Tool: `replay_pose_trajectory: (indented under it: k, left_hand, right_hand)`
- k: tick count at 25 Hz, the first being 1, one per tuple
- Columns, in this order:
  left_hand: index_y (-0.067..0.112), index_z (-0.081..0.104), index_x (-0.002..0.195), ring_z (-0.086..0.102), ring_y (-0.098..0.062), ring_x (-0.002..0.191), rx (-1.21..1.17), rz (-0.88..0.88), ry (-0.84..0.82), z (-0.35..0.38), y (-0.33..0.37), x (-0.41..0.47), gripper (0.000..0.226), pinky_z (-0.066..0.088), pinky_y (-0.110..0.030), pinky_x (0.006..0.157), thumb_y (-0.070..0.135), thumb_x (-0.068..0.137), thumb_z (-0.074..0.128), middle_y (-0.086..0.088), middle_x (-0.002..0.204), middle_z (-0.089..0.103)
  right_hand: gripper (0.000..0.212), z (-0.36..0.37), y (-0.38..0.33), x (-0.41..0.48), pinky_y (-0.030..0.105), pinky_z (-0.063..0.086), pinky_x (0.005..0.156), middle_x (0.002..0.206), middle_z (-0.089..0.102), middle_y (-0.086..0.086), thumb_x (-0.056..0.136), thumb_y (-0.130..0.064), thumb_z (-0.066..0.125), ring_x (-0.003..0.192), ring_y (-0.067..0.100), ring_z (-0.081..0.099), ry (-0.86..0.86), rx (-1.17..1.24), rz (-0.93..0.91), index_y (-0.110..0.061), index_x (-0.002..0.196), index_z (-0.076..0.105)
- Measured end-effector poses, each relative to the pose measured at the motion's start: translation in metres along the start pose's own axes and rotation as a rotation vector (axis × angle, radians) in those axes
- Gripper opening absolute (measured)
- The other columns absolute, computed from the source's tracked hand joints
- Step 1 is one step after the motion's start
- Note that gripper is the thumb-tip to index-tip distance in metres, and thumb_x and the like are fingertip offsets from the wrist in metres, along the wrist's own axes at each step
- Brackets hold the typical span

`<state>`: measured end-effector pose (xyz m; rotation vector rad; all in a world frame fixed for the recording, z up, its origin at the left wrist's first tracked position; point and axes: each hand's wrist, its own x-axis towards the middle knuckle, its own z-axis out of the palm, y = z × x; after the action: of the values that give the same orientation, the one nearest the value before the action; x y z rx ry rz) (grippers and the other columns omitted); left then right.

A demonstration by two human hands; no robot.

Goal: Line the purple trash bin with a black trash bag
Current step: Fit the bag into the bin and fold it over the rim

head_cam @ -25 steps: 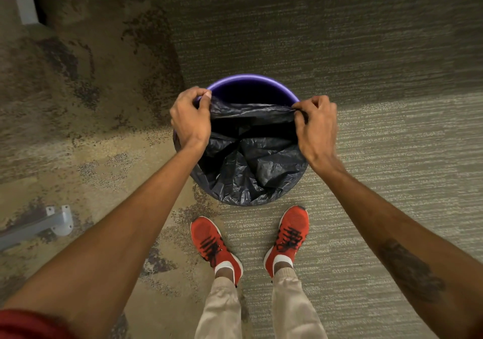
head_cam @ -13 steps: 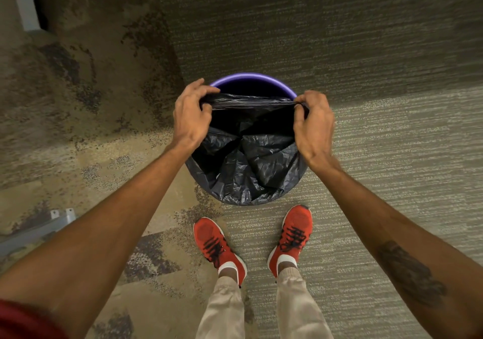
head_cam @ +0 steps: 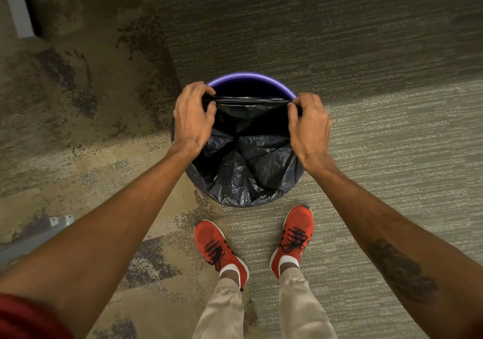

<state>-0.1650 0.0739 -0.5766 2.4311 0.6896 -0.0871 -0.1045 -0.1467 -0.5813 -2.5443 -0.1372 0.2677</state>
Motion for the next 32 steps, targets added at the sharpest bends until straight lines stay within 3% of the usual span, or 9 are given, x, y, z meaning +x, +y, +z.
replay_pose_trajectory:
  k: [6,10,14,18,21,24,27,30,32]
  left_hand:
    - [0.015,0.067,0.108,0.057,-0.017,0.117,-0.01,-0.066,0.083,0.009,0.015,0.005,0.021,0.046,-0.036,0.1,0.029,0.099,0.054,-0.001,0.125,0.062]
    - [0.015,0.068,0.122,0.047,-0.021,0.136,0.027,-0.023,-0.054,0.0,0.004,0.008,0.029,0.038,-0.041,0.115,0.013,0.097,0.054,-0.005,0.145,0.053]
    - [0.013,0.068,0.124,0.043,-0.024,0.14,0.146,0.018,-0.148,-0.004,-0.005,0.011,0.029,0.032,-0.04,0.118,0.014,0.096,0.059,-0.007,0.151,0.047]
    - [0.013,0.07,0.11,0.052,-0.017,0.128,-0.015,-0.077,0.001,-0.003,-0.001,0.015,0.018,0.039,-0.028,0.104,0.013,0.097,0.058,-0.003,0.139,0.055]
    - [0.014,0.068,0.108,0.055,-0.01,0.116,-0.068,-0.101,0.042,-0.006,0.001,0.017,0.019,0.034,-0.015,0.09,0.008,0.096,0.054,-0.001,0.129,0.059]
    - [0.014,0.067,0.108,0.049,-0.001,0.105,-0.074,-0.085,0.043,-0.008,0.002,0.016,0.019,0.034,-0.012,0.087,0.008,0.096,0.054,-0.001,0.123,0.061]
    - [0.015,0.068,0.108,0.049,-0.001,0.104,-0.083,-0.078,0.052,-0.006,0.004,0.014,0.018,0.039,-0.019,0.091,0.011,0.096,0.055,-0.001,0.122,0.062]
    - [0.016,0.069,0.108,0.055,-0.006,0.105,-0.07,-0.078,0.04,-0.003,0.005,0.014,0.016,0.046,-0.026,0.094,0.015,0.097,0.056,-0.001,0.12,0.063]
    - [0.016,0.07,0.107,0.057,-0.009,0.107,-0.056,-0.079,0.04,-0.002,0.006,0.015,0.016,0.046,-0.028,0.095,0.017,0.097,0.057,-0.001,0.12,0.064]
  right_hand:
    - [0.022,0.006,-0.002,0.002,0.027,0.052,0.059,0.116,0.066,0.011,0.101,-0.017,0.053,0.071,0.016,0.059,-0.011,-0.128,-0.061,-0.004,0.113,0.065]
    - [0.036,0.009,-0.006,0.003,0.037,0.061,0.075,0.148,0.051,0.01,0.099,-0.025,0.051,0.099,0.027,0.069,-0.133,-0.192,-0.031,-0.006,0.127,0.064]
    - [0.055,0.008,-0.009,0.005,0.047,0.049,0.1,0.158,0.04,0.011,0.098,-0.05,0.043,0.128,0.033,0.055,-0.244,-0.138,0.032,-0.006,0.121,0.068]
    - [0.057,0.0,-0.01,0.014,0.043,0.043,0.108,0.159,0.04,0.011,0.1,-0.051,0.041,0.131,0.031,0.053,-0.325,0.07,0.133,-0.007,0.092,0.076]
    - [0.037,-0.007,-0.007,0.02,0.034,0.031,0.116,0.16,0.038,0.01,0.098,-0.039,0.056,0.139,0.028,0.045,-0.39,0.088,0.136,-0.01,0.091,0.077]
    - [0.014,-0.01,-0.003,0.023,0.033,0.03,0.118,0.154,0.045,0.008,0.094,-0.026,0.066,0.139,0.023,0.044,-0.341,0.194,0.177,-0.015,0.09,0.074]
    - [0.011,-0.014,0.001,0.026,0.033,0.039,0.111,0.149,0.049,0.007,0.093,-0.025,0.069,0.135,0.021,0.049,-0.264,0.328,0.202,-0.018,0.086,0.072]
    - [0.007,-0.019,0.009,0.03,0.035,0.061,0.089,0.131,0.064,0.006,0.096,-0.019,0.066,0.106,0.016,0.068,-0.173,0.336,0.185,-0.015,0.093,0.071]
    - [0.007,-0.022,0.015,0.03,0.033,0.063,0.081,0.108,0.072,0.003,0.098,-0.017,0.064,0.09,0.013,0.072,-0.128,0.305,0.187,-0.014,0.098,0.07]
